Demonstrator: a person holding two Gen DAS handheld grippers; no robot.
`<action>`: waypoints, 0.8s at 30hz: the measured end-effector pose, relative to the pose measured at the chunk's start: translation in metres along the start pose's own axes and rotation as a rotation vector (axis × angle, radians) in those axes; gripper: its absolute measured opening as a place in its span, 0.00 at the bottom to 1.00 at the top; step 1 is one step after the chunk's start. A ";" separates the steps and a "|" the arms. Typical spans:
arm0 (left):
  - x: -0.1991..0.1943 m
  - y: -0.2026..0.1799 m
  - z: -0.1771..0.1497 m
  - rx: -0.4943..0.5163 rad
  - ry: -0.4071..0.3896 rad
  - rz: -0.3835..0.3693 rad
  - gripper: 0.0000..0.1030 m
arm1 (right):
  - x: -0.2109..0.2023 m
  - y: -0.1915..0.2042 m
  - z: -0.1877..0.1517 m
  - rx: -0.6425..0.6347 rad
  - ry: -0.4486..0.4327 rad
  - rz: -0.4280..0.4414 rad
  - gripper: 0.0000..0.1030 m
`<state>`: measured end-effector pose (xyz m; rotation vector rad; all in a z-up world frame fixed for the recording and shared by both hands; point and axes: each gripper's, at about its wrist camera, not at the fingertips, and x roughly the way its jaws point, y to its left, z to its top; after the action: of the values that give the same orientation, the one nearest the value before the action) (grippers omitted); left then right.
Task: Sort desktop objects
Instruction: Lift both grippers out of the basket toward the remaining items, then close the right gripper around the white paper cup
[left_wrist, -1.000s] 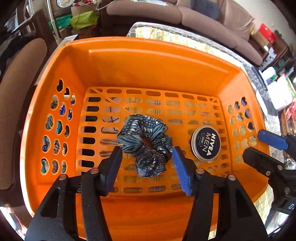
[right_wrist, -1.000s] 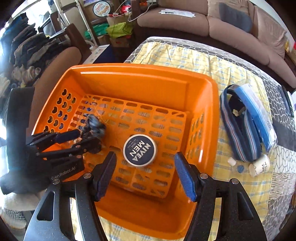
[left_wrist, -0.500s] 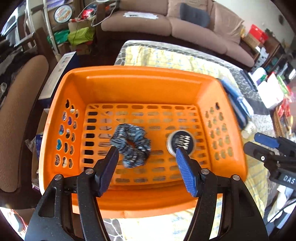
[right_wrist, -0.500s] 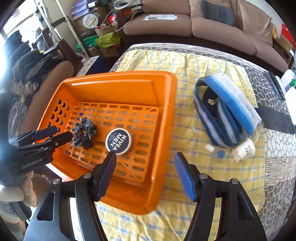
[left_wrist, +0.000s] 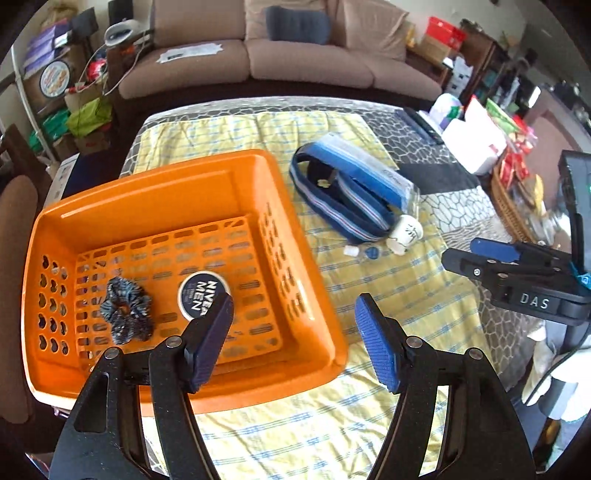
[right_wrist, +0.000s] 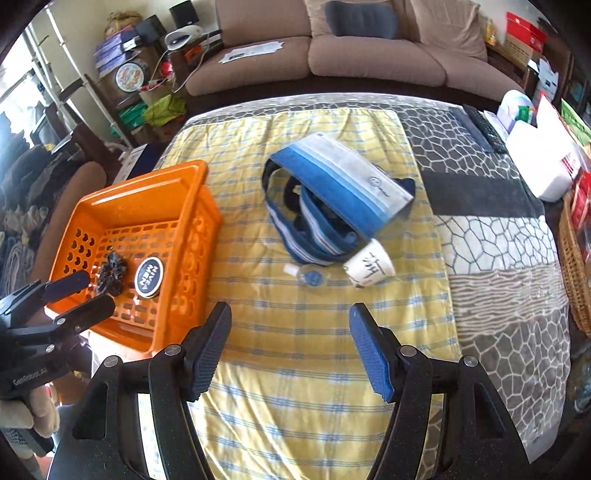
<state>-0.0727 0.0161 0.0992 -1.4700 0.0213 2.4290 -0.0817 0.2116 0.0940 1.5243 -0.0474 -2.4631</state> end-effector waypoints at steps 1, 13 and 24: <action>0.003 -0.009 0.002 0.011 0.002 -0.004 0.63 | 0.000 -0.008 -0.001 0.011 0.001 -0.004 0.66; 0.060 -0.087 0.021 0.078 0.075 0.009 0.64 | 0.017 -0.103 0.003 0.112 0.035 -0.016 0.67; 0.081 -0.074 0.032 0.029 0.108 0.033 0.64 | 0.080 -0.085 0.017 -0.100 0.043 -0.037 0.70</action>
<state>-0.1158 0.1125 0.0543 -1.5986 0.1042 2.3616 -0.1474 0.2746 0.0181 1.5480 0.1109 -2.4206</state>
